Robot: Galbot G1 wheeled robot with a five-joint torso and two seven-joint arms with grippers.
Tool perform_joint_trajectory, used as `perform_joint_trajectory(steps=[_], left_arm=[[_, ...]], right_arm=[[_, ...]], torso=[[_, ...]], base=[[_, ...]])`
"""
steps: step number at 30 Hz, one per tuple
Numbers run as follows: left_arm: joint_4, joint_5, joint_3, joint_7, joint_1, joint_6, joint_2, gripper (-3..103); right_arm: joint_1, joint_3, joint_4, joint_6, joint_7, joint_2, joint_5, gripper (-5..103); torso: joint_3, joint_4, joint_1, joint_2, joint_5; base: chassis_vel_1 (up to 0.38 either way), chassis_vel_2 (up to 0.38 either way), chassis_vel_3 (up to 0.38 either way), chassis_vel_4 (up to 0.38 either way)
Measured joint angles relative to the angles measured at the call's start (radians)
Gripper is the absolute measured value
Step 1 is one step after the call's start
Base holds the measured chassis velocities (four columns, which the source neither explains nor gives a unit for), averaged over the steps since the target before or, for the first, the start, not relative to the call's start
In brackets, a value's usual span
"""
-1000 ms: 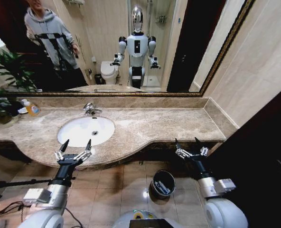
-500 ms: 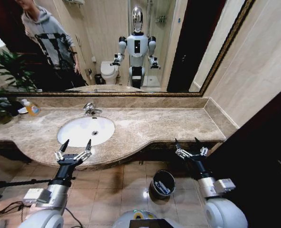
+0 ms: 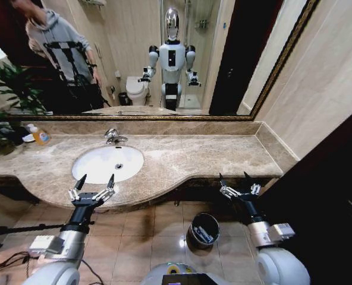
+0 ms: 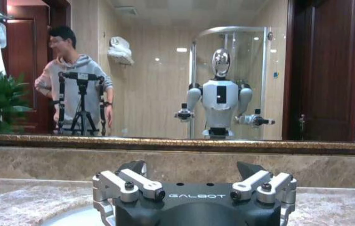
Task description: Pick up the trash from the sink and place it in the trash bin.
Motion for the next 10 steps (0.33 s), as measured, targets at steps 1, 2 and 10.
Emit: perform_joint_trajectory(steps=[1, 2, 10], left_arm=[[0.000, 0.000, 0.000, 0.000, 0.000, 0.000, 0.000, 100], [0.000, 0.000, 0.000, 0.000, 0.000, 0.000, 0.000, 100], [0.000, 0.000, 0.000, 0.000, 0.000, 0.000, 0.000, 100]], right_arm=[[0.000, 0.000, 0.000, 0.000, 0.000, 0.000, 0.000, 100], [0.000, 0.000, 0.000, 0.000, 0.000, 0.000, 0.000, 100], [0.000, 0.000, 0.000, 0.000, 0.000, 0.000, 0.000, 100]], torso=[[0.000, 0.0000, 0.000, 0.000, 0.0000], [0.000, 0.0000, 0.000, 0.000, 0.0000], [0.000, 0.0000, 0.000, 0.000, 0.0000]], base=[[0.000, 0.000, 0.000, 0.000], [0.000, 0.000, 0.000, 0.000], [0.000, 0.000, 0.000, 0.000]])
